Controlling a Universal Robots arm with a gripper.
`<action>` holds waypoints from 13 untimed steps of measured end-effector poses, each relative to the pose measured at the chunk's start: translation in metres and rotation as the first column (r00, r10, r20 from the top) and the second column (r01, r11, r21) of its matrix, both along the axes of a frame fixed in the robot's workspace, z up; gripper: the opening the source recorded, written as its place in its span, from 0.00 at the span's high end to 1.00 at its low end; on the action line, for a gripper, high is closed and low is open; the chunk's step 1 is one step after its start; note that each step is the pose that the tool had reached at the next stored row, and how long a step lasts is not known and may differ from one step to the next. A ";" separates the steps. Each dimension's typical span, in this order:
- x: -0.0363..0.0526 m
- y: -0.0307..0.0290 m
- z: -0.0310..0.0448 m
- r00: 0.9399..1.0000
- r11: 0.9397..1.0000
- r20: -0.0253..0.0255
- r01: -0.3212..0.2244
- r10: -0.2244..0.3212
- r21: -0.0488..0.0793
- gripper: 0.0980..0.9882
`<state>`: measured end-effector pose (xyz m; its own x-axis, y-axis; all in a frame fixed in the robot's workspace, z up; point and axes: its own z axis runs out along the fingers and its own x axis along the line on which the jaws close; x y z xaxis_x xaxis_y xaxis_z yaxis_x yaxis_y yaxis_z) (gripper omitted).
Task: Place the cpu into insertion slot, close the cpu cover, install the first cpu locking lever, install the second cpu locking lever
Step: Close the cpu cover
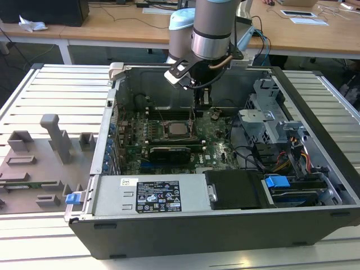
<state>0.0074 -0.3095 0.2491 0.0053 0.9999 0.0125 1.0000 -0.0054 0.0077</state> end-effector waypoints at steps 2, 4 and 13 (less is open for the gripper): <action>-0.0011 0.0000 0.0000 1.000 1.000 0.000 0.000 0.000 0.000 0.99; -0.0024 0.0000 0.0000 1.000 1.000 0.000 0.000 0.000 0.000 0.99; -0.0071 0.0000 0.0000 1.000 1.000 0.000 0.000 0.000 0.000 0.99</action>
